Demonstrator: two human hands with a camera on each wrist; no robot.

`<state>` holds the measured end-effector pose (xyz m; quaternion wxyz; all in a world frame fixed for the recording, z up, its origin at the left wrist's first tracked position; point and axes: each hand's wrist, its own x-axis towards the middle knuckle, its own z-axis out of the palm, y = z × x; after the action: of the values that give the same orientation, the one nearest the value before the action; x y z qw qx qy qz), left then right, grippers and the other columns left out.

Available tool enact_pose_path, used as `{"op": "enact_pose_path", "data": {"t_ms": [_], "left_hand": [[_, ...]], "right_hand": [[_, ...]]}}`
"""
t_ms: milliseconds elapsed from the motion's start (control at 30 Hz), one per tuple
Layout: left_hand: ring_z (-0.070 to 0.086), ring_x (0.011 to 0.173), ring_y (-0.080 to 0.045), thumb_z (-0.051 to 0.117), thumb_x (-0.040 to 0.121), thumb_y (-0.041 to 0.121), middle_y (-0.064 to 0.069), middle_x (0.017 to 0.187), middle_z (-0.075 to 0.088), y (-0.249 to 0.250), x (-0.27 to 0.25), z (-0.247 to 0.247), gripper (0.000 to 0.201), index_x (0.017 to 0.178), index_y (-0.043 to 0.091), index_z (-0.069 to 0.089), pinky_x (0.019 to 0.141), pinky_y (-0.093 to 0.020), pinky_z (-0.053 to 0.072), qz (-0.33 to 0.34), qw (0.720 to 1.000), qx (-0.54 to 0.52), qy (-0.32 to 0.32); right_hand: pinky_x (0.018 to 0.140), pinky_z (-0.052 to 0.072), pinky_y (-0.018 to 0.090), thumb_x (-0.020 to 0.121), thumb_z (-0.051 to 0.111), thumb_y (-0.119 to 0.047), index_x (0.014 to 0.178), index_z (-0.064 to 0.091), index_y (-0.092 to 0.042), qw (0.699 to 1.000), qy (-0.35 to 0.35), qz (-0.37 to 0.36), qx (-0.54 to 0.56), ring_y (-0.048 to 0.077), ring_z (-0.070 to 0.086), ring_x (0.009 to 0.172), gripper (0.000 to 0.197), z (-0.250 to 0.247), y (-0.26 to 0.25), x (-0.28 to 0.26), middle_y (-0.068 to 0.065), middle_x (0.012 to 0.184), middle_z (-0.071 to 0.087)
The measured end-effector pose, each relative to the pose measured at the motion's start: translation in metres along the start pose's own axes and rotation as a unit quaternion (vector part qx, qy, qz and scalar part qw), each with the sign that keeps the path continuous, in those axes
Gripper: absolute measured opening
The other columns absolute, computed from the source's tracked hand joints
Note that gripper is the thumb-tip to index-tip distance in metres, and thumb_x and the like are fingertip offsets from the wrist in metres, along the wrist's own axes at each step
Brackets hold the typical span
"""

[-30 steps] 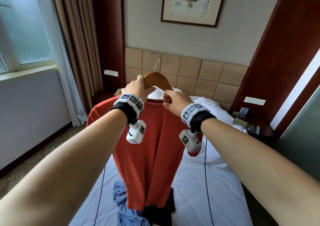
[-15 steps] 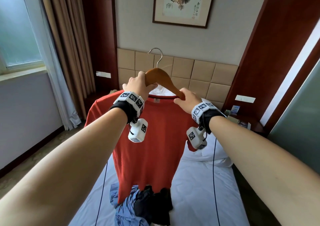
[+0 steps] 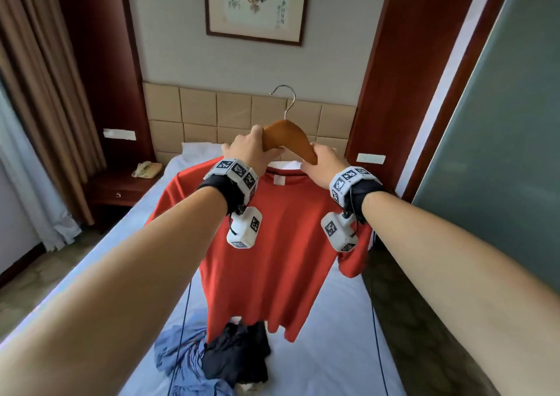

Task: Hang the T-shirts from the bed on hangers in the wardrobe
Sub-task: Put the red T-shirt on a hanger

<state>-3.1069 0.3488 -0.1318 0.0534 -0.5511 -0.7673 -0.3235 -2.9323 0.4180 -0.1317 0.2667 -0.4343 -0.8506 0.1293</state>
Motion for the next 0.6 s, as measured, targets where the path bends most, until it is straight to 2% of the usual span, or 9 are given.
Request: {"op": "enact_pose_path", "data": {"t_ms": [67, 133, 167, 267, 433, 533, 600], "left_hand": [[0.060, 0.090, -0.030, 0.065, 0.082, 0.061, 0.003, 0.085, 0.054, 0.025, 0.002, 0.005, 0.043, 0.092, 0.024, 0.044, 0.078, -0.038, 0.043, 0.024, 0.999, -0.015, -0.024], [0.060, 0.084, -0.027, 0.071, 0.077, 0.060, 0.002, 0.088, 0.059, 0.054, 0.002, 0.009, 0.040, 0.090, 0.027, 0.052, 0.070, -0.033, 0.042, 0.052, 0.997, -0.022, -0.053], [0.060, 0.083, -0.026, 0.072, 0.074, 0.060, 0.001, 0.090, 0.061, 0.069, 0.000, 0.012, 0.040, 0.092, 0.027, 0.055, 0.069, -0.032, 0.042, 0.064, 0.995, -0.022, -0.068], [0.062, 0.084, -0.027, 0.071, 0.072, 0.061, -0.003, 0.094, 0.065, 0.122, -0.010, 0.029, 0.045, 0.098, 0.025, 0.063, 0.070, -0.031, 0.046, 0.092, 0.989, -0.024, -0.110], [0.062, 0.080, -0.027, 0.068, 0.078, 0.057, -0.004, 0.090, 0.064, 0.230, -0.058, 0.054, 0.042, 0.098, 0.020, 0.062, 0.067, -0.032, 0.046, 0.149, 0.977, -0.053, -0.144], [0.060, 0.080, -0.025, 0.068, 0.077, 0.060, -0.002, 0.089, 0.062, 0.291, -0.096, 0.067, 0.043, 0.094, 0.022, 0.059, 0.067, -0.032, 0.044, 0.178, 0.968, -0.078, -0.157], [0.062, 0.081, -0.025, 0.069, 0.075, 0.062, -0.001, 0.088, 0.064, 0.329, -0.123, 0.073, 0.046, 0.095, 0.021, 0.062, 0.067, -0.031, 0.044, 0.194, 0.962, -0.092, -0.169]], "right_hand": [[0.063, 0.039, 0.032, 0.089, 0.059, -0.024, 0.092, 0.060, -0.021, 1.000, 0.011, 0.018, -0.017, 0.028, 0.055, 0.072, 0.005, -0.019, 0.019, -0.014, -0.002, 0.076, 0.058], [0.067, 0.045, 0.034, 0.089, 0.059, -0.028, 0.096, 0.061, -0.022, 0.998, 0.029, 0.032, -0.038, 0.030, 0.057, 0.077, 0.010, -0.040, 0.041, -0.032, 0.000, 0.082, 0.061], [0.069, 0.047, 0.034, 0.089, 0.059, -0.029, 0.096, 0.060, -0.022, 0.997, 0.038, 0.040, -0.048, 0.031, 0.059, 0.079, 0.010, -0.051, 0.053, -0.043, 0.001, 0.084, 0.063], [0.065, 0.042, 0.032, 0.088, 0.057, -0.029, 0.090, 0.054, -0.022, 0.993, 0.062, 0.078, -0.061, 0.031, 0.060, 0.076, 0.007, -0.089, 0.086, -0.082, 0.001, 0.080, 0.060], [0.071, 0.054, 0.040, 0.085, 0.059, -0.023, 0.083, 0.055, -0.021, 0.982, 0.098, 0.153, -0.057, 0.031, 0.061, 0.074, 0.005, -0.166, 0.134, -0.166, 0.001, 0.074, 0.057], [0.064, 0.043, 0.031, 0.086, 0.060, -0.015, 0.072, 0.046, -0.021, 0.972, 0.128, 0.181, -0.072, 0.026, 0.052, 0.068, 0.021, -0.209, 0.163, -0.218, -0.002, 0.069, 0.049], [0.058, 0.037, 0.028, 0.087, 0.060, -0.013, 0.073, 0.045, -0.018, 0.966, 0.143, 0.194, -0.088, 0.022, 0.047, 0.065, 0.021, -0.236, 0.180, -0.255, -0.002, 0.069, 0.047]]}}
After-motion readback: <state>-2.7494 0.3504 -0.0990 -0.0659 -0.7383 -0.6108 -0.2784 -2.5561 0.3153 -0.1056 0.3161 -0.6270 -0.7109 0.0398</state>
